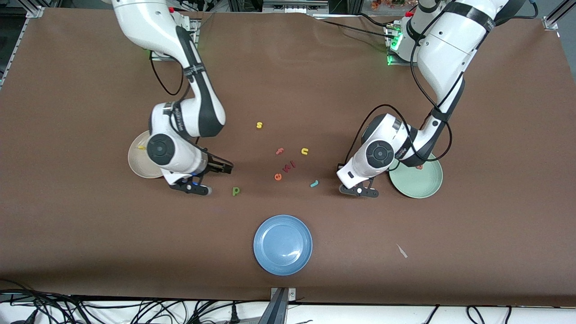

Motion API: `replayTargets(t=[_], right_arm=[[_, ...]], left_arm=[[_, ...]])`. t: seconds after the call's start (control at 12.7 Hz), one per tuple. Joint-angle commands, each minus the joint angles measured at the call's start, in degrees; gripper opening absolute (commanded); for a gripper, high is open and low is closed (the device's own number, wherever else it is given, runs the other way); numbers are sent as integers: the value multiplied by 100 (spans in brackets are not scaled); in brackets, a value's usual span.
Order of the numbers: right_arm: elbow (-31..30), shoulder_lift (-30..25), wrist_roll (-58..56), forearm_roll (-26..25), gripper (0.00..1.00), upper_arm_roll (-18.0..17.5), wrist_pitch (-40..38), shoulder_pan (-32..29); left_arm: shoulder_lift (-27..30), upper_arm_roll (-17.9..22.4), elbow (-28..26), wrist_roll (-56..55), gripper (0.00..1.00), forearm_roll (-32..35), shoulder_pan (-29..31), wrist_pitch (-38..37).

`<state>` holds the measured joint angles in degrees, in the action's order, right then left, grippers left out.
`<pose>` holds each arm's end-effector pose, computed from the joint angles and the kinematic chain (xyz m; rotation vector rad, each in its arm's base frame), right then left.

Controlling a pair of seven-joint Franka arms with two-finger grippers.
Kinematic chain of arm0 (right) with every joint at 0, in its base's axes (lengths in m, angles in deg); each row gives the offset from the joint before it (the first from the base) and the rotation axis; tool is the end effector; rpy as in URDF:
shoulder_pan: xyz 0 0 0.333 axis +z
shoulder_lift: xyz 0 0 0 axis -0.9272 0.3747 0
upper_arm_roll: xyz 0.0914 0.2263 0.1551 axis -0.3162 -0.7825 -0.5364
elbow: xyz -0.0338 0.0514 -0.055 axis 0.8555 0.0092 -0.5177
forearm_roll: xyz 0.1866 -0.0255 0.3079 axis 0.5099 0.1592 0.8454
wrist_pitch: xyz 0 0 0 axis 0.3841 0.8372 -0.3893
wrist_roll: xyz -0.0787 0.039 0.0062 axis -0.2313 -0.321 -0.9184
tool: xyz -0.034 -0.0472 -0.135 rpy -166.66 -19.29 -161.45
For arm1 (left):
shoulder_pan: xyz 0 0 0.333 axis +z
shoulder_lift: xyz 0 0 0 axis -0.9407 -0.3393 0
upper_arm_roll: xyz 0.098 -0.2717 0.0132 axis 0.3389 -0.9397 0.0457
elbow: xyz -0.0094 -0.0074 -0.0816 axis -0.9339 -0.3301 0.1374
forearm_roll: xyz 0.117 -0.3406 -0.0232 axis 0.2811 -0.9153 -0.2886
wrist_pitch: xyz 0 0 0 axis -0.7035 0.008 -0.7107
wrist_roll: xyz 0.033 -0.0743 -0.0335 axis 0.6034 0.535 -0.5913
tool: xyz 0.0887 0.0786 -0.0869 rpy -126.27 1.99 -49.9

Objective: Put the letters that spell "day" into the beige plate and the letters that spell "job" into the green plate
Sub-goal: 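Carry the o onto the green plate while the right gripper takes the d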

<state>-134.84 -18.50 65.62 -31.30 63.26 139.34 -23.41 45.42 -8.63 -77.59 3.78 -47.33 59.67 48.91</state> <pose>0.5770 0.2628 0.2049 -3.0637 0.2871 0.2124 0.5560 -0.2671 0.1378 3.0990 -0.2128 -0.2225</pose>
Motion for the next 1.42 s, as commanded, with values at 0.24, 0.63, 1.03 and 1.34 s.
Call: replayTargets(t=[0.24,0.63,1.03,1.34], right_arm=[[1339,1260,16,56,99,-90,475,50],[1411,1411,-63,47,94,-116,659,50],[1411,1490,-177,47,83,-116,668,50],[1411,1481,-239,38,58,-116,668,50]], left_arm=[[310,1,102,-62,3,188,39,-670],[856,1,33,261,5,258,521,-1508],[1120,-25,-494,324,4,276,1199,-1790],[1120,-16,-1151,324,1,521,1515,-1073]])
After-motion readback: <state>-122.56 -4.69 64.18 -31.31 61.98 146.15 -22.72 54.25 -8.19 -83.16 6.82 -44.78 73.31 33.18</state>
